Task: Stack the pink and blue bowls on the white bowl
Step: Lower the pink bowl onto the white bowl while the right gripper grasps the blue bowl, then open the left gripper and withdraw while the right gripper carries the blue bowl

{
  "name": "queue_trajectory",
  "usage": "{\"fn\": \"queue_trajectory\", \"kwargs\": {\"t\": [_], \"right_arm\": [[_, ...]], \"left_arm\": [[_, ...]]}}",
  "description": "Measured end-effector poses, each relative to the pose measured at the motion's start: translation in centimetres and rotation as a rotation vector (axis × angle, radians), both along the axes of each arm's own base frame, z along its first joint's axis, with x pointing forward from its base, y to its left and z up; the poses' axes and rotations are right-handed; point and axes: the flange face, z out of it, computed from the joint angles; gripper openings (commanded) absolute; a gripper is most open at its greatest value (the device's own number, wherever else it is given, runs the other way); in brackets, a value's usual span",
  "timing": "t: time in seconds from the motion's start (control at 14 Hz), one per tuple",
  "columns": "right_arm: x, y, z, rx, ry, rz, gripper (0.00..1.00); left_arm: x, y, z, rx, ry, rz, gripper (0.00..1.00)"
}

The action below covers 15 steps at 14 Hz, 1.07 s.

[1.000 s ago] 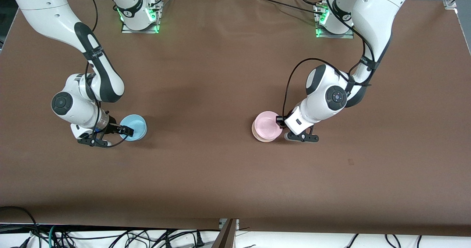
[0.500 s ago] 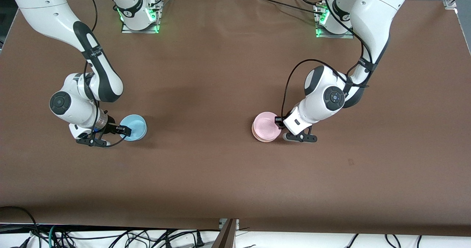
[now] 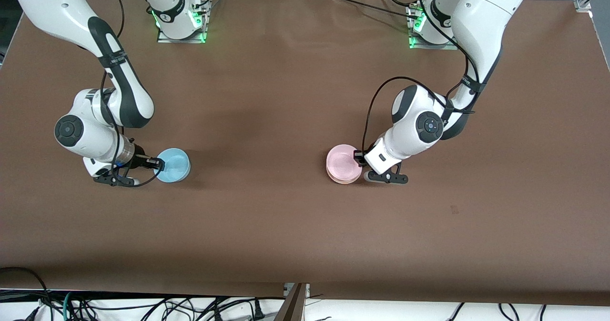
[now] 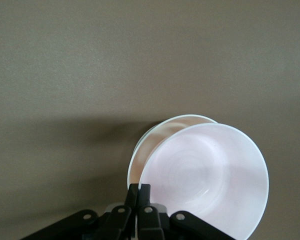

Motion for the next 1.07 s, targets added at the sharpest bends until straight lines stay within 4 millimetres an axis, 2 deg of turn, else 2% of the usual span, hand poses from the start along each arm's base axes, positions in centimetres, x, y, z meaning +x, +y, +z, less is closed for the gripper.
{"fn": "queue_trajectory", "kwargs": {"t": [0.07, 0.14, 0.36, 0.64, 0.71, 0.86, 0.93, 1.07], "right_arm": [[-0.1, 0.0, -0.2, 0.0, 0.004, 0.0, 0.54], [-0.2, 0.0, -0.3, 0.0, 0.007, 0.0, 0.54], [-0.4, 0.0, -0.5, 0.0, 0.012, 0.0, 0.53], [-0.5, 0.0, -0.9, 0.0, 0.019, 0.0, 0.42], [-0.5, 0.0, -0.9, 0.0, 0.019, 0.0, 0.42], [-0.5, 0.0, -0.9, 0.0, 0.02, 0.0, 0.36], [-0.6, 0.0, -1.0, 0.0, 0.021, 0.0, 0.29], [-0.6, 0.0, -1.1, 0.0, 0.022, 0.0, 0.09]], "left_arm": [[0.0, 0.0, -0.2, 0.0, 0.001, 0.001, 0.96], [0.0, 0.0, -0.3, -0.001, 0.001, 0.003, 1.0], [0.4, 0.2, 0.0, -0.004, -0.007, 0.019, 1.0], [1.5, 1.6, 2.6, 0.0, -0.003, 0.057, 1.0], [2.0, 2.8, 3.7, 0.007, 0.001, 0.069, 1.0], [3.3, 6.9, 6.8, 0.03, 0.006, 0.115, 1.0], [3.9, 9.7, 8.7, 0.047, 0.009, 0.147, 1.0], [4.4, 15.4, 12.9, 0.081, 0.018, 0.213, 1.0]]}}
